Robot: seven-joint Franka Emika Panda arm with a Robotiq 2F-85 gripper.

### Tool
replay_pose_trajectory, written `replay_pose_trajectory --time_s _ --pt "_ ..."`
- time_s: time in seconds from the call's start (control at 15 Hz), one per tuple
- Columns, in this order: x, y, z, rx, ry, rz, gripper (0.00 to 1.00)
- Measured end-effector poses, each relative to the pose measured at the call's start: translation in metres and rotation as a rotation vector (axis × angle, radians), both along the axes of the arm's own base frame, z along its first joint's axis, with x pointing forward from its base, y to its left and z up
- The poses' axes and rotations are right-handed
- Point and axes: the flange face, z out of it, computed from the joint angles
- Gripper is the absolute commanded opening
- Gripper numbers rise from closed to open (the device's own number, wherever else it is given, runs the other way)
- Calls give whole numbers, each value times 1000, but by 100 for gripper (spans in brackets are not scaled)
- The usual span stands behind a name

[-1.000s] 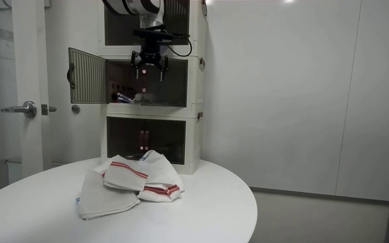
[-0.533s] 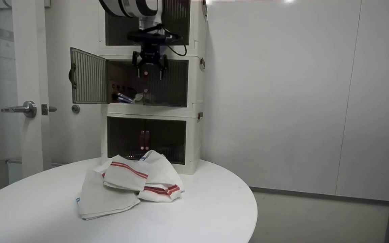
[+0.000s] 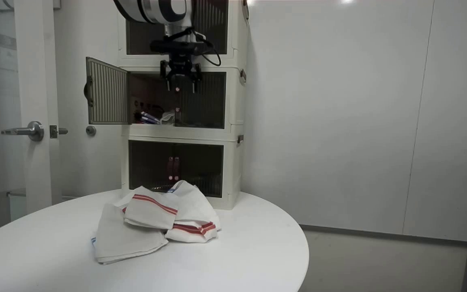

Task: Close the door the middle compartment

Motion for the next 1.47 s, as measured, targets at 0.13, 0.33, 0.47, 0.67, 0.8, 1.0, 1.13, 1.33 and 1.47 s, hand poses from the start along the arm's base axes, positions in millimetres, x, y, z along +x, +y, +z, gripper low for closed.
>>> replay_pose_trajectory --time_s 0.13,0.33,0.47,0.67,0.8,1.0,1.13,1.33,1.47 --pt "-2 0 2 -2 -18 -4 100" --pt "-7 0 7 -5 -31 -6 100" --pt "-16 1 9 -7 3 0 100" --pt "-41 -2 13 2 135 7 100" --pt "-64 -9 16 6 241 5 100" --pt "-105 -25 21 -1 370 -14 100" --pt "-135 -33 21 -1 420 -42 100" --pt "-177 -34 9 20 479 -85 100" --pt "-205 -28 -4 46 520 -109 100"
